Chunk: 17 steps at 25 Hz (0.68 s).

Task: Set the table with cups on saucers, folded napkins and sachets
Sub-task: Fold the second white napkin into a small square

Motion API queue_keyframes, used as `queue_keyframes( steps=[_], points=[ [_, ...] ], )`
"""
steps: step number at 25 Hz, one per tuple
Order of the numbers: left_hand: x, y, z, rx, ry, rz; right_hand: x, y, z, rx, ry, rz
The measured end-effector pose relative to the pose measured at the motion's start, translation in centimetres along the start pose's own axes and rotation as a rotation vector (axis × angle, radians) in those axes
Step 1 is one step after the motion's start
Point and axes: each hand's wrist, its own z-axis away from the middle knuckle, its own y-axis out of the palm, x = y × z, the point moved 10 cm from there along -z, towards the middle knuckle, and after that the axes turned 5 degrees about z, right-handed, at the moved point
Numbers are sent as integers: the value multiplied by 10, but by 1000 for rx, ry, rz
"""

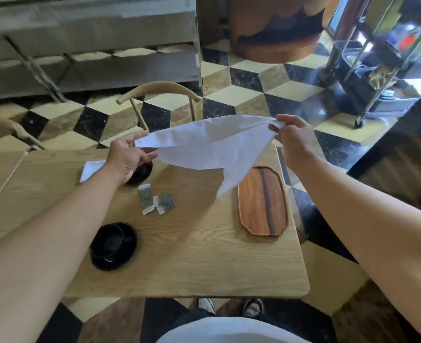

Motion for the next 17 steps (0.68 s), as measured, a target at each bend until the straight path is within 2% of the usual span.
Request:
queue_keyframes(
  steps=[1, 3, 6, 9, 12, 15, 17],
  points=[
    [-4, -3, -1, -4, 34, -79, 8, -2, -2, 6, -54, 45],
    [-9, -11, -6, -34, 53, -51, 12, -3, -3, 18, -80, 87],
    [-21, -6, -17, -41, -6, 98, 11, 4, -11, 19, 8, 85],
    [-65, 15, -36, -28, -18, 69, 42, 21, -30, 18, 65, 26],
    [-136, 34, -46, -49, 63, 127, 111, 37, -48, 45, -33, -99],
    [-204, 50, -41, 41, 227, 248, 176, 43, -52, 116, -196, -255],
    [-231, 51, -32, 78, 331, 247, 198, 38, -50, 140, -268, -284]
  ],
)
